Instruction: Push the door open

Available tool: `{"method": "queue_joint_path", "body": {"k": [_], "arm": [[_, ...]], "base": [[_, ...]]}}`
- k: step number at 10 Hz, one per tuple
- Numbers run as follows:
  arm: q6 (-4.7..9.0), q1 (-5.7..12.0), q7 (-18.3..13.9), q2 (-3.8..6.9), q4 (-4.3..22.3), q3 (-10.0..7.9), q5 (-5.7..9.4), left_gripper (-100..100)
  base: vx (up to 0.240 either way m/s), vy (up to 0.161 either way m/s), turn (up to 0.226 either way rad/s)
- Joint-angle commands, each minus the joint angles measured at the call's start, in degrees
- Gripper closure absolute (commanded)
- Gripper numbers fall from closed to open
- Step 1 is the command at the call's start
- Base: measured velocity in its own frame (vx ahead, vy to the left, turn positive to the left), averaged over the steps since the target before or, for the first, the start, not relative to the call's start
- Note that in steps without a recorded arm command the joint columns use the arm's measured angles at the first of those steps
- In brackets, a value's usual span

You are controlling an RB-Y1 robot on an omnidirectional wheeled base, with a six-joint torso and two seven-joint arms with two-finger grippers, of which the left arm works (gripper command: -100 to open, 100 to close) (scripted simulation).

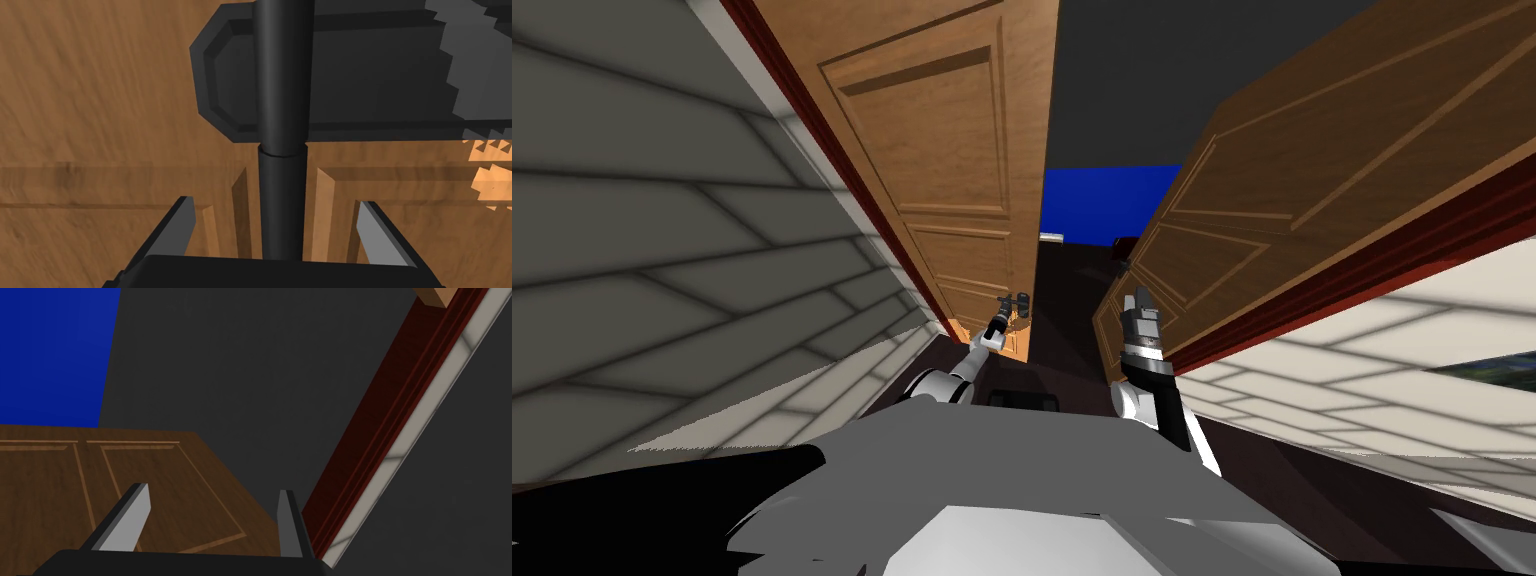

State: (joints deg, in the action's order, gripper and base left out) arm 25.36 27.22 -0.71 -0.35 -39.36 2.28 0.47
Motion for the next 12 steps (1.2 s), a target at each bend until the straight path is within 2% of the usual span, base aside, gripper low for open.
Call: {"method": "queue_joint_path", "body": {"k": [1,2,3,8,9,12], "arm": [[0.20,0.45,0.00,-1.58,0.69,-0.22,0.10,-100],[0.00,-0.17,0.05,-1.04,-0.07,-0.04,0.00,-100],[0.00,-0.17,0.05,-1.04,-0.07,-0.04,0.00,100],[0.00,-0.17,0.05,-1.04,-0.07,-0.04,0.00,100],[-0.05,-0.21,0.24,-0.12,-0.01,-0.73,0.22,100],[-0.05,-0.25,0.56,1.07,0.02,-1.83,0.56,100]], "base": [[0.171,-0.042,-0.011],[0.068,-0.015,0.002],[-0.013,0.000,0.006],[-0.010,0.003,-0.004],[0.100,-0.063,0.025],[0.148,-0.093,0.036]]}}
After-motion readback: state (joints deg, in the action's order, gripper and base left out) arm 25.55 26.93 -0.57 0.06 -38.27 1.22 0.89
